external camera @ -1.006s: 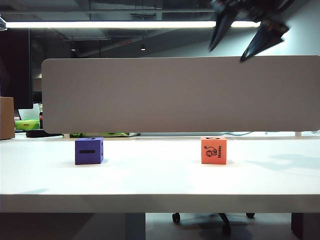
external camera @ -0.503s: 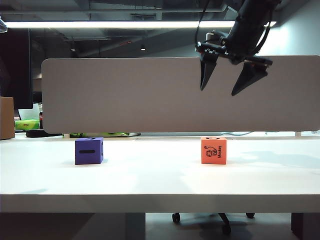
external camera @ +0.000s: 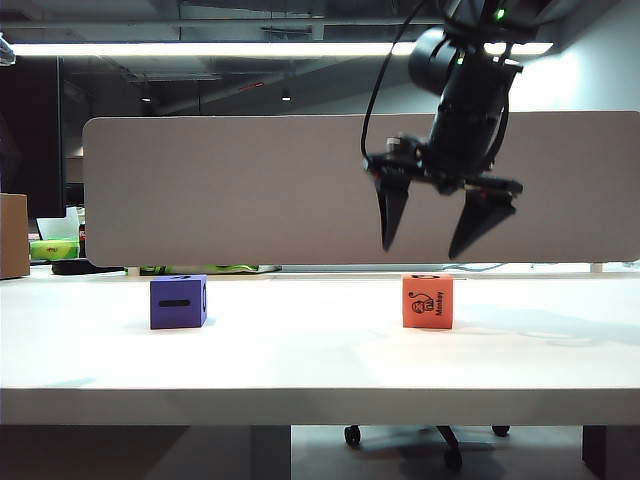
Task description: Stack the letter block on the right onto the letter block on the left.
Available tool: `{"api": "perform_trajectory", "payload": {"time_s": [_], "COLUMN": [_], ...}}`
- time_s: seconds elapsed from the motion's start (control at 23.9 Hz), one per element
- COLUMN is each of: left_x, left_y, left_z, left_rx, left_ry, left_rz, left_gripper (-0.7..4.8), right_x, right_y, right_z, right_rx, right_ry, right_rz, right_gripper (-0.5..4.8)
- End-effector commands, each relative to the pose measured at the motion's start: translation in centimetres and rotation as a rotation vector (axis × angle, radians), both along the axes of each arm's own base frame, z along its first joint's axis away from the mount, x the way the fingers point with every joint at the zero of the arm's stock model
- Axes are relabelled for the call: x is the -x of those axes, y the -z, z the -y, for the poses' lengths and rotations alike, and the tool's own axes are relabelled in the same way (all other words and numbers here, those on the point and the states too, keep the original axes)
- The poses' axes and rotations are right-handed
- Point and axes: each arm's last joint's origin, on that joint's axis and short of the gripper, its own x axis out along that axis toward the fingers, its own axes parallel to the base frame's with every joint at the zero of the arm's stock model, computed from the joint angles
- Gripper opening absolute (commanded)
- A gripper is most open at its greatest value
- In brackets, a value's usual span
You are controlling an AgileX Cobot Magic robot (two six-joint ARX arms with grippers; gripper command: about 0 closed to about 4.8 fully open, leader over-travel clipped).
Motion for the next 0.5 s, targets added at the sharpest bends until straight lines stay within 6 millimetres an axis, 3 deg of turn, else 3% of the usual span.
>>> {"api": "perform_trajectory", "payload": {"time_s": [0.04, 0.46, 0.5], "left_x": [0.1, 0.1, 0.1], "left_y": [-0.3, -0.3, -0.3], "left_z": [0.0, 0.0, 0.0], "left_rx": [-0.005, -0.005, -0.005], "left_ry": [0.007, 0.009, 0.009], "left_rz": [0.022, 0.020, 0.020], "left_gripper": [-0.05, -0.05, -0.05], "right_x": [0.1, -0.4, -0.4], "right_y": [0.8, 2.5, 2.5], "right_z": [-0.1, -0.4, -0.4], "right_rx": [0.024, 0.007, 0.006], "right_ry": [0.003, 0.041, 0.041], "right_rz": [-0.047, -0.095, -0.091], "right_gripper": [4.79, 4.79, 4.55]}}
